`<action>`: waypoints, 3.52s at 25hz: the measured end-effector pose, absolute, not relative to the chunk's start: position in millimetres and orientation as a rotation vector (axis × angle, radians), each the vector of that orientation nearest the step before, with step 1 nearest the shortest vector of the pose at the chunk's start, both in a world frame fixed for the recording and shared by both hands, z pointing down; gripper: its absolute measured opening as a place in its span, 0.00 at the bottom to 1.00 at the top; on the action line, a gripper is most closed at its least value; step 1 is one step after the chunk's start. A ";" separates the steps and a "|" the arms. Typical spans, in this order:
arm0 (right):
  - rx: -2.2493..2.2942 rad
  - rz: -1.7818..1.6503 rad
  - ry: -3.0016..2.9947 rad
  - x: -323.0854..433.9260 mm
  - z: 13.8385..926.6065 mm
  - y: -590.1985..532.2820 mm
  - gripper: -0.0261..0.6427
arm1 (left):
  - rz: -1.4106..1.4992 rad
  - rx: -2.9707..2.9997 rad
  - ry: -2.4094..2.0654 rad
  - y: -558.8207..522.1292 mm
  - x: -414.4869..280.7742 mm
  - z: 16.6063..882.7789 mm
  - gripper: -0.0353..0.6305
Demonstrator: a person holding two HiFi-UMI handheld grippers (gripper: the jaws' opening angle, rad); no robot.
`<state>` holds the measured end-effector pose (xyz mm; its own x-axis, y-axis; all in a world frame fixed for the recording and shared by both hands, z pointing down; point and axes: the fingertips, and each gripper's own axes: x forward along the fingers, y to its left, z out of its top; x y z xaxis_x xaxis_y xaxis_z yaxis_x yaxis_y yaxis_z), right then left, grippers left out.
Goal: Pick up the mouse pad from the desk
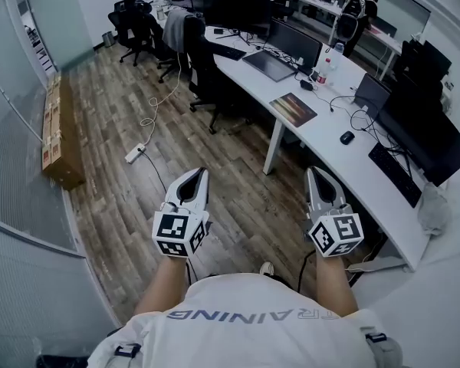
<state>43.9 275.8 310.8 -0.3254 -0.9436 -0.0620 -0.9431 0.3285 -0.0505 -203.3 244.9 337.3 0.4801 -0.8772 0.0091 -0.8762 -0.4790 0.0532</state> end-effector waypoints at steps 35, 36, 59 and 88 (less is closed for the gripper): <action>-1.722 -0.106 2.623 -15.3 351.6 110.1 0.06 | -0.022 2.526 -1.663 116.1 -275.8 369.5 0.05; -1.722 -0.112 2.618 -7.0 352.5 99.0 0.06 | -0.014 2.530 -1.663 105.2 -268.0 368.3 0.06; -1.896 -0.307 2.451 198.8 401.1 -84.5 0.06 | 0.159 2.634 -1.466 -113.2 -69.0 387.9 0.06; -2.499 -0.398 1.866 242.5 422.0 -221.8 0.06 | 0.265 2.878 -0.647 -382.8 37.8 423.0 0.06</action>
<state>242.5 -221.8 422.0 0.2634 -0.9431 0.2028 -0.9438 -0.2954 -0.1483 37.8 -382.8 423.0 0.8895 -0.4051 0.2114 -0.4371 -0.8892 0.1354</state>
